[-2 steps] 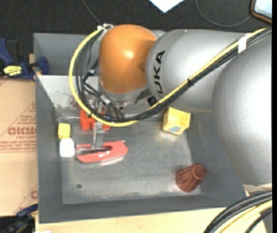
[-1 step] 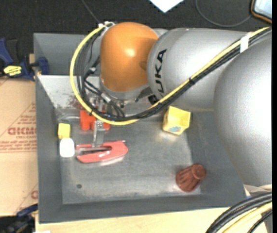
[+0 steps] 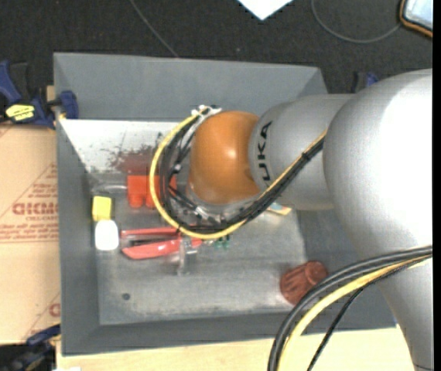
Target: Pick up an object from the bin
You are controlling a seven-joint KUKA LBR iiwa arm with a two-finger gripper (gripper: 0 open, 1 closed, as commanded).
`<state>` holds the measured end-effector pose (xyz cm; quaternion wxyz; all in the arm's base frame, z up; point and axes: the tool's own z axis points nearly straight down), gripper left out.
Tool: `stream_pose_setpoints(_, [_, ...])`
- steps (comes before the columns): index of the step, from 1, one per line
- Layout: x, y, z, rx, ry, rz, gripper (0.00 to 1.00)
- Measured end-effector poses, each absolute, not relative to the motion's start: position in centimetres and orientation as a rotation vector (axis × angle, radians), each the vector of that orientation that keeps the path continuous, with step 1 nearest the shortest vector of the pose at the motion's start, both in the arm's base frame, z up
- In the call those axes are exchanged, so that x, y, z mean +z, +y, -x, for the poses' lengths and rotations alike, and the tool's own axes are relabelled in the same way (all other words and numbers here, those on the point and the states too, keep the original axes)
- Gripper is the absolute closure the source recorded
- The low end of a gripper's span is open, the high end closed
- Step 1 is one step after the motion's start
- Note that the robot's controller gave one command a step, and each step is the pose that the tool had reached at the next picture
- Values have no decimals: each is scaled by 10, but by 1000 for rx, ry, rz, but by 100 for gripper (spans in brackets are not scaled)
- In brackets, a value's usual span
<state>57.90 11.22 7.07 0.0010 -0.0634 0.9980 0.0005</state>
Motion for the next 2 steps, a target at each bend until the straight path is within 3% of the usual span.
stream_pose_setpoints(1, [157, 109, -577, 9, 3105, 327, 0])
stream_pose_setpoints(2, [101, 92, -588, 4, 3134, 247, 0])
